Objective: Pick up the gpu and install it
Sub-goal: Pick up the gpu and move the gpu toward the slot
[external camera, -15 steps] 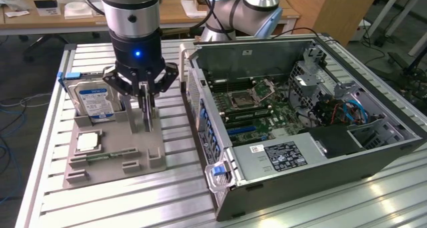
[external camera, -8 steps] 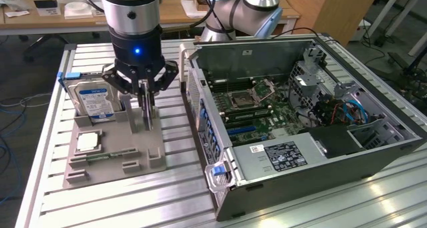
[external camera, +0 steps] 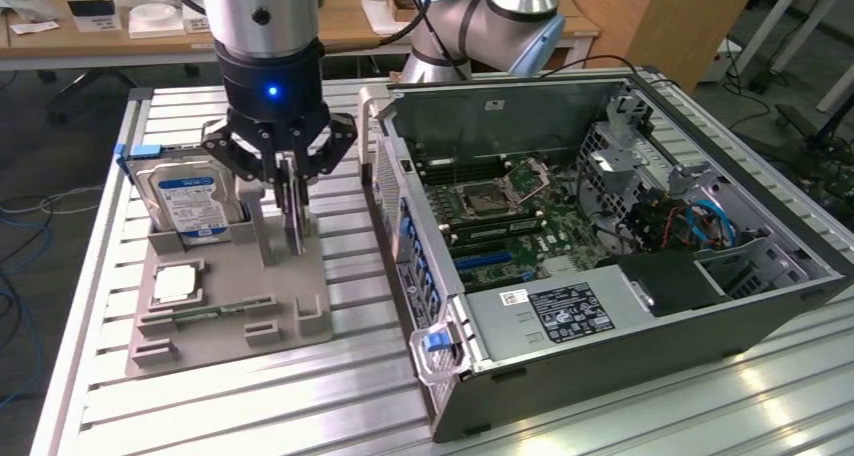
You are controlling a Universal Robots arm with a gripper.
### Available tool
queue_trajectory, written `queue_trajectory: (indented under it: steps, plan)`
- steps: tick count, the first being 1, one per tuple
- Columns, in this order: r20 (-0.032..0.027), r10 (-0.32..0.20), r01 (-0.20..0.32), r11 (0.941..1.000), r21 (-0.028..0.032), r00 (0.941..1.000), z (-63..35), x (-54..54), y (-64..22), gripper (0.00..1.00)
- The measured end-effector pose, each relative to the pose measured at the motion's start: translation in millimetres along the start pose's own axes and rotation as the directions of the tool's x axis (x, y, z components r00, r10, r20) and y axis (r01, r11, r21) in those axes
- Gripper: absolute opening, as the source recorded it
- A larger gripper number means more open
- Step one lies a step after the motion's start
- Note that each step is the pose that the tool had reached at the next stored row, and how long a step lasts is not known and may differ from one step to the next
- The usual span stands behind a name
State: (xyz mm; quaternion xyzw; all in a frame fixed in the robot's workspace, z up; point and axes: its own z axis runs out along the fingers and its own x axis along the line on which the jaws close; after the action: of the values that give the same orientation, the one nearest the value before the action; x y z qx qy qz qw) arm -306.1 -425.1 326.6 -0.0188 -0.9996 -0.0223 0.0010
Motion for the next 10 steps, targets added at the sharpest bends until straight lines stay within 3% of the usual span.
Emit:
queue_trajectory:
  steps: [10]
  plan:
    - [0.0000,0.000,0.000,1.0000,0.0000,1.0000,-21.4,0.0,1.0,0.28]
